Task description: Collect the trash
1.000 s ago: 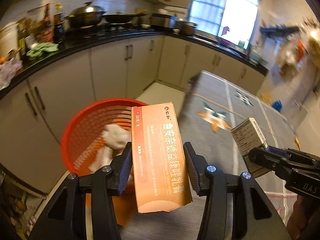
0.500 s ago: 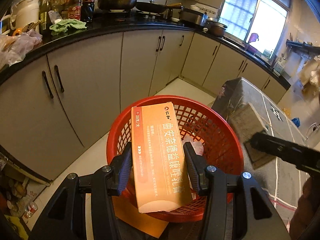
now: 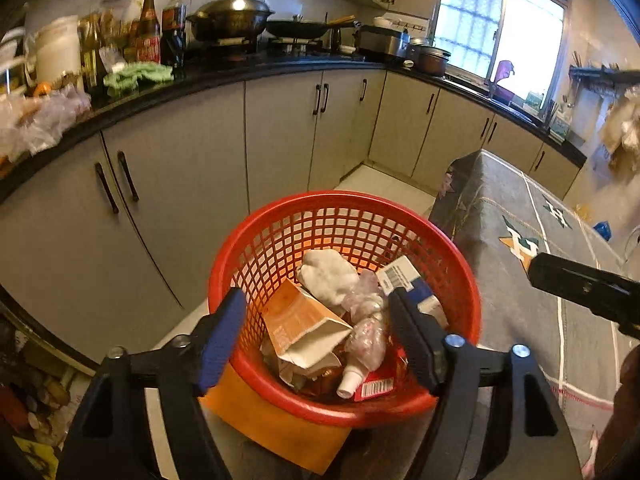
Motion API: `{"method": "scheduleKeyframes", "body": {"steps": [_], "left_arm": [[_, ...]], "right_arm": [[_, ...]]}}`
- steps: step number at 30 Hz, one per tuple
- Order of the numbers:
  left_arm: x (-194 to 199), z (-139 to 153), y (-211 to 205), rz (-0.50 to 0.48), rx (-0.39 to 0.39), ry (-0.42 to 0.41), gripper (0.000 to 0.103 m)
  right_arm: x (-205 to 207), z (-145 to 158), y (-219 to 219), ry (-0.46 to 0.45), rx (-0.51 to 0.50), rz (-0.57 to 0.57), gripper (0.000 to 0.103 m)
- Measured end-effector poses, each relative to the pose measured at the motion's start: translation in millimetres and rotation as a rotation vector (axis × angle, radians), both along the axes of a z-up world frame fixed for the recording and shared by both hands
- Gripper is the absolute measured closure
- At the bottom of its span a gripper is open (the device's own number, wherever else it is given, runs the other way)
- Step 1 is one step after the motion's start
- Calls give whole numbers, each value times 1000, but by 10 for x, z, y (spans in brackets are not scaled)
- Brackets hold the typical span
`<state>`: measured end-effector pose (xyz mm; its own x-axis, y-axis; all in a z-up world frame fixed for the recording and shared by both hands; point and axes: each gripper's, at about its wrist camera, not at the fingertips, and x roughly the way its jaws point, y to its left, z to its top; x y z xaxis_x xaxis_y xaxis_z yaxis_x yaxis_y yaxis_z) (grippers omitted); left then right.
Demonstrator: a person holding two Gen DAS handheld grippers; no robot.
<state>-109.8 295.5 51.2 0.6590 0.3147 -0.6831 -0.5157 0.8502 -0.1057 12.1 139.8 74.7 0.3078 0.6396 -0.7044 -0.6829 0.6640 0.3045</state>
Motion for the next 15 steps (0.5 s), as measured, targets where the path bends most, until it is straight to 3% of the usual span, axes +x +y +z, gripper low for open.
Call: {"method": "scheduleKeyframes", "body": {"steps": [2, 7, 15], "left_arm": [[-52, 38, -110, 7, 31, -2, 17], [-185, 129, -435, 5, 122, -8, 14], [-428, 229, -1067, -10, 266, -31, 1]], "right_arm": [[-98, 41, -174, -44, -10, -27, 33], [-371, 79, -637, -119, -21, -74, 27], [-844, 58, -1364, -237, -58, -175, 18]]}}
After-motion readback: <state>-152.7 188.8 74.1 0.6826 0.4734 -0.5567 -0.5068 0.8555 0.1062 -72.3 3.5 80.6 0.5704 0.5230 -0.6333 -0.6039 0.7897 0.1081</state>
